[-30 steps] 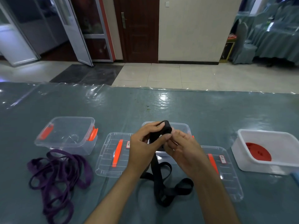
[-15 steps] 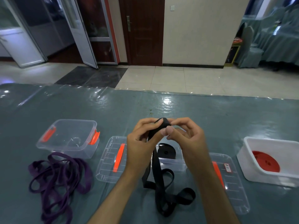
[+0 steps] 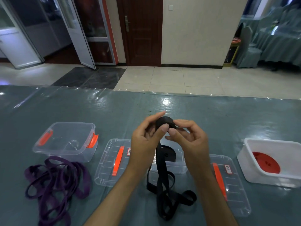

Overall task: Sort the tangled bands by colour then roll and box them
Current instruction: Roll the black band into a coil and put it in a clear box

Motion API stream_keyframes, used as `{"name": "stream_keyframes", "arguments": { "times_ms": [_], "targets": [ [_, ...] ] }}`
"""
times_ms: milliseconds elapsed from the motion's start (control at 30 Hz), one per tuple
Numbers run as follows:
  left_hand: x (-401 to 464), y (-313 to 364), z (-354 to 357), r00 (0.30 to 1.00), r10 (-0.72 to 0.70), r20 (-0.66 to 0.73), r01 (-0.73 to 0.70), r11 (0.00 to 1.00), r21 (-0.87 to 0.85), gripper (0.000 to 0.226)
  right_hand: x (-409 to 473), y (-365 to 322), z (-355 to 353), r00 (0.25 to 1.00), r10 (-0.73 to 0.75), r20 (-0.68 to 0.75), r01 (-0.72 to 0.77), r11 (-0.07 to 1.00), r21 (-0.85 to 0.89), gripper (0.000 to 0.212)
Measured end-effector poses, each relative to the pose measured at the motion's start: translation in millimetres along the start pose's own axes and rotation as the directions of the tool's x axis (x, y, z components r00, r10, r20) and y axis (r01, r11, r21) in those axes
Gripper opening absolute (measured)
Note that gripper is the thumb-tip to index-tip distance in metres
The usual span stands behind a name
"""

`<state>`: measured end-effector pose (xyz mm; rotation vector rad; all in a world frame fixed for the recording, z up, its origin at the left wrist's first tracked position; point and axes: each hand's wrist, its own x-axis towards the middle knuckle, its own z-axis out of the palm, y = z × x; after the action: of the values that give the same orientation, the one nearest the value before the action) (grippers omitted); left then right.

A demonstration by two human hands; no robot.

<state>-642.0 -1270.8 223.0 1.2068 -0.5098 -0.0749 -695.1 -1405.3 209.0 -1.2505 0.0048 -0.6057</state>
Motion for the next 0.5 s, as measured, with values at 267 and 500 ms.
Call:
{"name": "stream_keyframes", "arguments": {
  "times_ms": [267, 500],
  "targets": [
    [-7.6, 1.9, 7.0, 0.990, 0.108, -0.086, -0.110, 0.994, -0.011, 0.017, -8.3, 0.7, -3.5, 0.989, -0.143, 0.026, 0.145, 0.983, -0.114, 0.018],
    [-22.2, 7.0, 11.2, 0.990, 0.055, -0.129, -0.054, 0.999, 0.007, 0.018, -27.0, -2.7, 1.2, 0.992, -0.125, -0.027, 0.120, 0.983, -0.139, 0.017]
  ]
}}
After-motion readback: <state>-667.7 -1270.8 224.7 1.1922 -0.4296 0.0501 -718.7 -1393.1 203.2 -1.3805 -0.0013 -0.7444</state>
